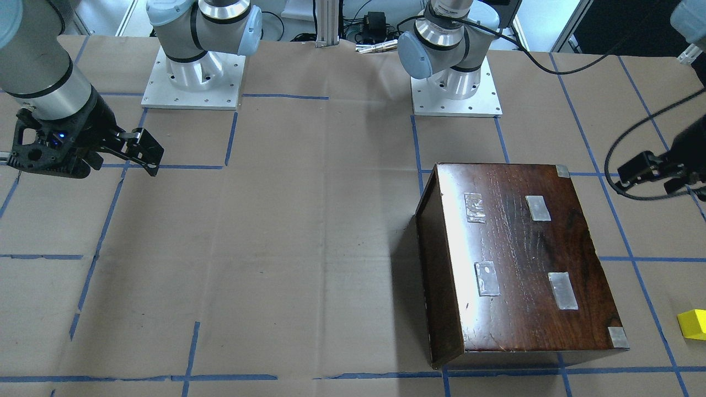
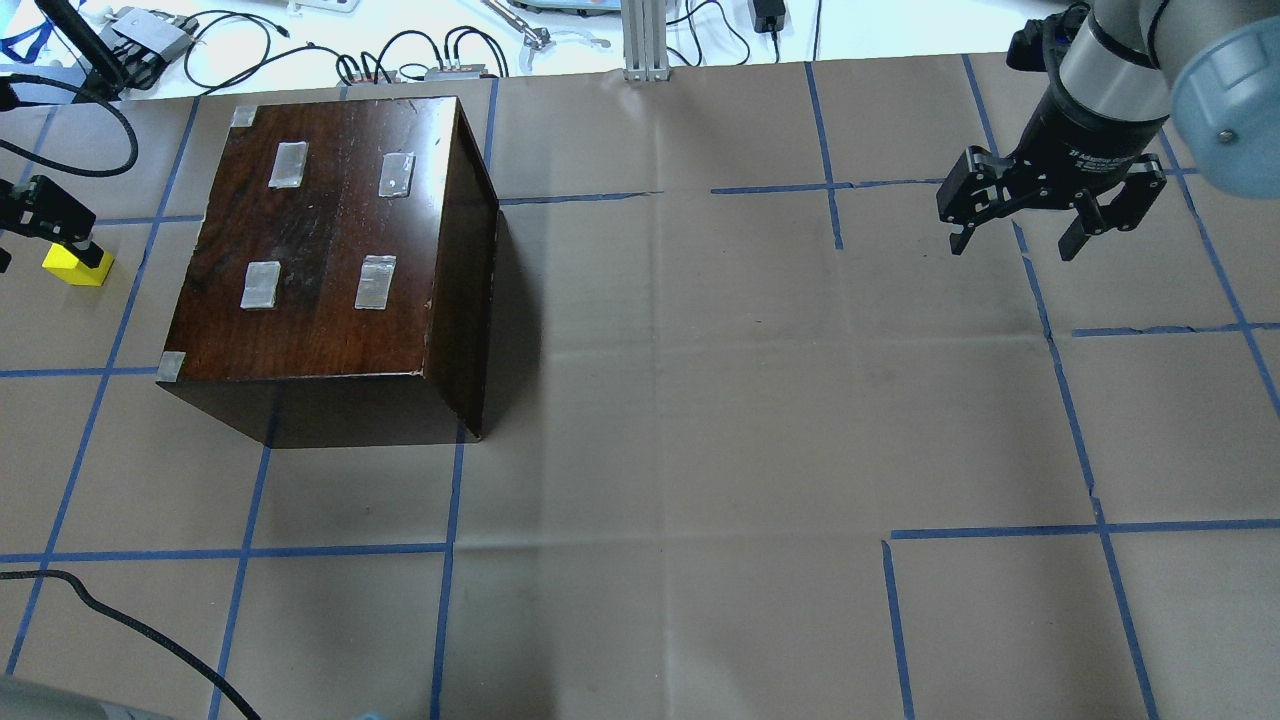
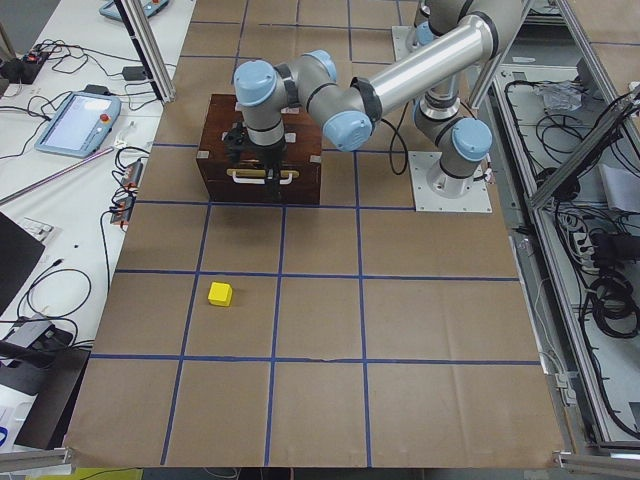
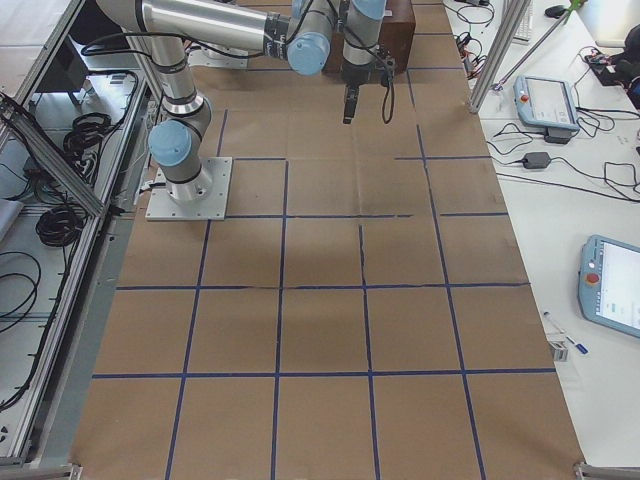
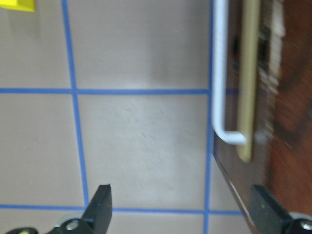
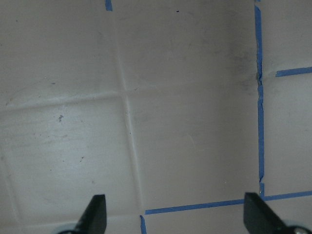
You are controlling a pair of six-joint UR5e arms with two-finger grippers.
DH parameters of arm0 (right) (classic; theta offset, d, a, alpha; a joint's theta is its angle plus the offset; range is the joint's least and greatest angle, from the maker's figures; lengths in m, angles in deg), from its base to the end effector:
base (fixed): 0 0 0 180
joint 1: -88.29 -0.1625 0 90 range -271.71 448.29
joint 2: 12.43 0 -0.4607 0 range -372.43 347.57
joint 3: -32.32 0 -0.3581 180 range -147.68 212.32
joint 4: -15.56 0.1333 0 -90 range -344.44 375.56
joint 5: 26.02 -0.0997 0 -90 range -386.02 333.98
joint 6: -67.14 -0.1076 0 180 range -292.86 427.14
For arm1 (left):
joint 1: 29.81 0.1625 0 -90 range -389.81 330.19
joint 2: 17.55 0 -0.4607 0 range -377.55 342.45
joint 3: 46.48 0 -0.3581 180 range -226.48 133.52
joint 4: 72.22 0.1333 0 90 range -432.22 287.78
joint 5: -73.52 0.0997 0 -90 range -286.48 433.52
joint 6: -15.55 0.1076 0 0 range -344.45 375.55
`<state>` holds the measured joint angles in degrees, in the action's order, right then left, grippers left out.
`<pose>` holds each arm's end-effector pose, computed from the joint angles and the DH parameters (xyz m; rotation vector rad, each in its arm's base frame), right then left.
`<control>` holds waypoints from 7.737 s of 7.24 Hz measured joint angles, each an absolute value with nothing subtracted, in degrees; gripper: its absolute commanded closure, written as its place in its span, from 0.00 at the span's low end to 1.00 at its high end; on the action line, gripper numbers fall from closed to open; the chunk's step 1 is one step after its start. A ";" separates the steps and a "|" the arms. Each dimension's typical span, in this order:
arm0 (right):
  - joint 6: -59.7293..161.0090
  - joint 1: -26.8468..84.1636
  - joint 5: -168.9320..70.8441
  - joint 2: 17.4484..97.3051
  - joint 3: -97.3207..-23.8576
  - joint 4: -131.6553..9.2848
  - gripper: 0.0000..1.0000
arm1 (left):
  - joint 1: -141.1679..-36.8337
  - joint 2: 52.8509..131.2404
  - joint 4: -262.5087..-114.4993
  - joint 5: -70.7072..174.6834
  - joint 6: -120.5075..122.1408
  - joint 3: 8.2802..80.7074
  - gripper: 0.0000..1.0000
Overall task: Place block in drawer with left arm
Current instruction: 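Hook the left gripper onto the white drawer handle, then pull the drawer open toward the yellow cube with the left gripper, then lower the left gripper onto the yellow cube and grasp it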
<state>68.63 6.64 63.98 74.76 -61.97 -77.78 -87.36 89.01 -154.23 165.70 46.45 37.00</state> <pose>0.0636 -0.4847 0.4645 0.1875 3.1287 0.1025 0.2020 -0.5585 0.4306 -0.0412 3.1267 0.0789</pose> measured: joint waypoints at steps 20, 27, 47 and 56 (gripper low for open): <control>68.60 6.64 63.98 74.74 -61.97 -77.78 0.00 | -87.55 99.34 -154.49 150.37 47.62 36.00 0.01; 68.56 6.64 63.98 74.76 -61.93 -77.78 0.00 | -87.42 99.33 -154.19 156.44 47.98 35.89 0.01; 68.63 6.64 63.98 74.76 -61.99 -77.78 0.00 | -81.63 102.62 -153.53 166.30 52.42 30.19 0.01; 68.60 6.64 63.98 74.74 -61.99 -77.78 0.00 | -80.87 113.09 -153.61 166.46 58.92 13.97 0.01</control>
